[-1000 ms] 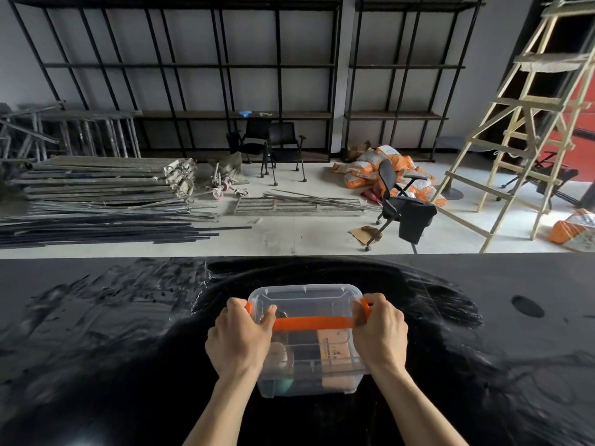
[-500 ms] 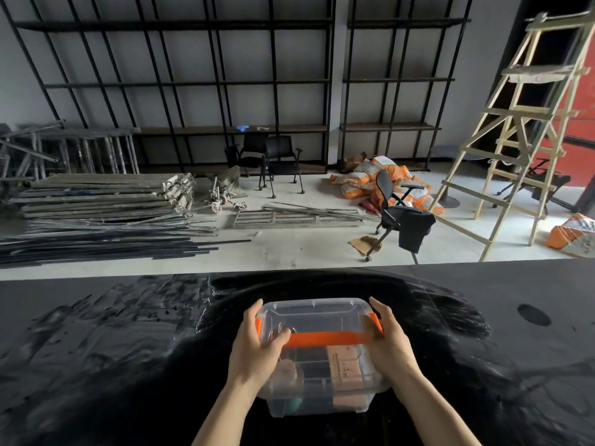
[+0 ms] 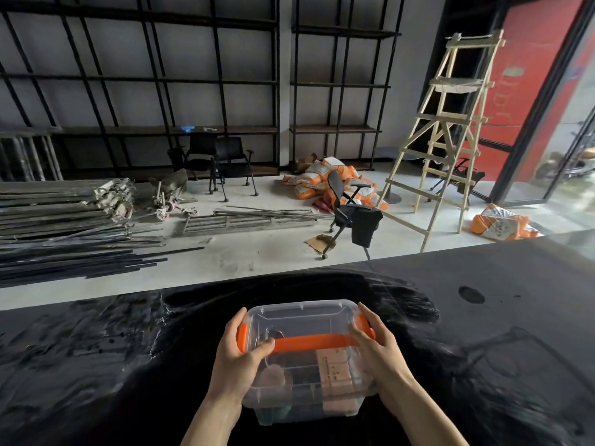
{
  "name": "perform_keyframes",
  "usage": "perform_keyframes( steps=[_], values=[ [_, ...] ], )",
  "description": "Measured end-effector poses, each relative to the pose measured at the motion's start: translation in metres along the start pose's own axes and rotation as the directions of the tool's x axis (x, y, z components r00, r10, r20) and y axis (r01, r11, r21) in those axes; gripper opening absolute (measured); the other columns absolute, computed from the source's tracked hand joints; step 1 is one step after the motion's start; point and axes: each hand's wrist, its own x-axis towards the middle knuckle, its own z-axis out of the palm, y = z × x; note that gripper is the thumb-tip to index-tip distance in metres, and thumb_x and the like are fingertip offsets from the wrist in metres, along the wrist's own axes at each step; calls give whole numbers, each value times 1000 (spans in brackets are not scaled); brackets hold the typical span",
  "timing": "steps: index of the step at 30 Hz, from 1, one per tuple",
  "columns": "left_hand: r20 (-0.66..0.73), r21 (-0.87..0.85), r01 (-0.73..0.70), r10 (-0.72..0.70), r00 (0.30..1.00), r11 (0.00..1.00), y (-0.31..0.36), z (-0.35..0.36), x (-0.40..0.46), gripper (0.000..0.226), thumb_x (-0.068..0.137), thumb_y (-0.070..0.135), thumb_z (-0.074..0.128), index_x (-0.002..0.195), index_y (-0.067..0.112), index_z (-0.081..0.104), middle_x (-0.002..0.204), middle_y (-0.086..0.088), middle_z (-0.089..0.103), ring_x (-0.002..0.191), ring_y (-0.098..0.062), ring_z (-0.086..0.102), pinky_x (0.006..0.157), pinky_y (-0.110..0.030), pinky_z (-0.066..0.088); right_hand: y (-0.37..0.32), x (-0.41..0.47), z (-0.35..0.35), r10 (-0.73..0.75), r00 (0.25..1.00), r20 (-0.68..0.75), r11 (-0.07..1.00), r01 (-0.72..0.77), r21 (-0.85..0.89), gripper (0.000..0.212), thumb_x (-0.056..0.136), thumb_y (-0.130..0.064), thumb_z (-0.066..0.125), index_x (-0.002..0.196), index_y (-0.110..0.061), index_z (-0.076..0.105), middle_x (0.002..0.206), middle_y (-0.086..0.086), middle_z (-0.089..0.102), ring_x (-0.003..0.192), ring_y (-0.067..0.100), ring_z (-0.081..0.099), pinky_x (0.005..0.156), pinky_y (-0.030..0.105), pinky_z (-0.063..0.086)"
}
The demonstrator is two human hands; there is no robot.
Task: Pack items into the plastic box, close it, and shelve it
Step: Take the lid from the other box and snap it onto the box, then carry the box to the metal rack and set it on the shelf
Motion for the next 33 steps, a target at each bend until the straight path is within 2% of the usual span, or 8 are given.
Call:
perform_keyframes(
  steps=[3, 7, 13, 17, 21, 24, 28, 33],
  values=[
    [68, -9, -20, 21, 997, 1000, 8, 23, 8, 84, 84, 11, 76, 154, 26, 32, 156, 5, 39, 142, -16, 38, 79, -10, 40, -4, -7, -23, -43, 994, -104, 999, 43, -7, 53, 95, -34, 67, 143, -44, 50, 131, -6, 66, 116, 18, 67, 104, 48, 53],
    [224, -34, -34, 40, 974, 999, 14, 71, 15, 85, 84, 11, 75, 155, 24, 30, 156, 5, 39, 139, -13, 40, 63, -5, 43, -5, -26, -70, -65, 963, -263, 998, 69, 8, 44, 95, -36, 66, 136, -48, 55, 125, -13, 66, 117, 14, 66, 105, 45, 52],
    [452, -56, -9, 34, 891, 998, 20, 156, -6, 83, 85, 9, 73, 154, 25, 30, 156, 6, 38, 132, -9, 44, 70, -9, 45, 6, -74, -151, -55, 872, -486, 996, 85, 39, 51, 96, -29, 65, 143, -41, 51, 133, -9, 63, 121, 18, 64, 107, 48, 51],
    [557, -37, -29, 45, 829, 999, 26, 212, -38, 80, 88, 9, 70, 155, 25, 29, 158, 5, 36, 134, -13, 45, 64, -6, 45, 20, -120, -200, -37, 810, -585, 989, 115, 97, 49, 91, -35, 68, 137, -46, 55, 137, -4, 62, 121, 25, 65, 103, 55, 52],
    [661, -38, -54, 65, 747, 998, 23, 261, -81, 81, 89, 12, 69, 155, 30, 25, 160, 5, 33, 135, -14, 43, 69, -11, 42, 41, -173, -244, -57, 727, -684, 980, 172, 102, 55, 81, -43, 69, 134, -46, 58, 133, -1, 67, 114, 26, 69, 95, 56, 57],
    [738, -52, -80, 93, 668, 995, 11, 299, -122, 81, 90, 13, 68, 156, 31, 24, 160, 4, 32, 127, -10, 44, 66, -12, 42, 69, -214, -277, -85, 646, -759, 975, 212, 71, 54, 89, -37, 66, 141, -39, 53, 133, 0, 65, 113, 25, 69, 94, 54, 58],
    [799, -87, -92, 125, 588, 992, -34, 347, -183, 80, 88, 12, 70, 153, 34, 29, 159, 1, 35, 136, -17, 43, 94, -29, 46, 128, -270, -320, -90, 546, -833, 981, 195, 22, 50, 99, -30, 60, 146, -38, 46, 138, 3, 57, 117, 30, 65, 95, 56, 57],
    [839, -88, -152, 155, 521, 984, -97, 402, -265, 77, 87, 5, 71, 152, 23, 36, 140, 6, 46, 122, -8, 47, 73, 0, 41, 208, -341, -366, -95, 429, -899, 984, 174, -21, 52, 101, -24, 57, 151, -29, 42, 141, 9, 56, 120, 32, 62, 97, 53, 56]
  ],
)
